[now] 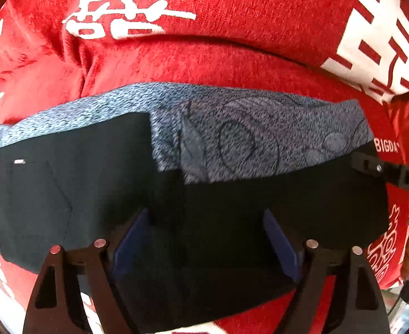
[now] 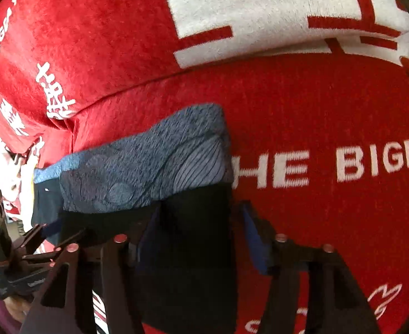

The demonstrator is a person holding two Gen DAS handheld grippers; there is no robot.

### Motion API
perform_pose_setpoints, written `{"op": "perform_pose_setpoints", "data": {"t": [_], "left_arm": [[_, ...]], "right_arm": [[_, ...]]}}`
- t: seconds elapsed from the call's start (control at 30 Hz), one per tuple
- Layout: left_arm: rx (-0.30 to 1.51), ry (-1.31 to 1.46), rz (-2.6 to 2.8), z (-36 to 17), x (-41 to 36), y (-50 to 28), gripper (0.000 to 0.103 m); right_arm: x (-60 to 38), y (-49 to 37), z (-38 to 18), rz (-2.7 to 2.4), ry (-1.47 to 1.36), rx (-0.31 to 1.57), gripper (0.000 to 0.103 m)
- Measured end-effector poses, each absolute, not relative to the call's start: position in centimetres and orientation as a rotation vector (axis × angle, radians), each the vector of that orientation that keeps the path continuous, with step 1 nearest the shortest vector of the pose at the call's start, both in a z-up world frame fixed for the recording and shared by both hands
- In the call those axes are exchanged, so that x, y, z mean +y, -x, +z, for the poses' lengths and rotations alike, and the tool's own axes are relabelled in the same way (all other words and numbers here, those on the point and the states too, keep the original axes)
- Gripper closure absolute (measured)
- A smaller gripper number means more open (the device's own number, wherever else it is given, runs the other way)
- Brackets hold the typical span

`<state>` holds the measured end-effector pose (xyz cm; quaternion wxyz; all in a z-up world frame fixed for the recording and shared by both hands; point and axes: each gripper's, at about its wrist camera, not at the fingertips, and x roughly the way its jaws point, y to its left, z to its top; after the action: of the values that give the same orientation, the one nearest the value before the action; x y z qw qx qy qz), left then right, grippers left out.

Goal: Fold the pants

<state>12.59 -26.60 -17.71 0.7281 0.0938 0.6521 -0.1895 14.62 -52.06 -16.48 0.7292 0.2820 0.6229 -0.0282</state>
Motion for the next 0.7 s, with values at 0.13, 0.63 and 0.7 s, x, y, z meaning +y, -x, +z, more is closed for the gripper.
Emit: {"op": "perform_pose_setpoints", "data": {"t": [0.13,0.63,0.7], "left_arm": [[1.437,-0.228,-0.384,-17.3,-26.2,-11.6,0.018],[1.502,-0.213,-0.206,-16.7,-23.6,-8.8,0.012],[1.507,-0.195,-0.183,-16.8,-24.1,-9.2,0.010]], "right_arm": [[-50.3,-12.6,-16.0,-0.034,-0.624,1.416,0.027],[-47.9,-9.0,-10.0,-0.036,-0.458,1.337,0.021],[-47.3,-10.3,-10.7,0.004,-0.425,1.361,0.017]]}}
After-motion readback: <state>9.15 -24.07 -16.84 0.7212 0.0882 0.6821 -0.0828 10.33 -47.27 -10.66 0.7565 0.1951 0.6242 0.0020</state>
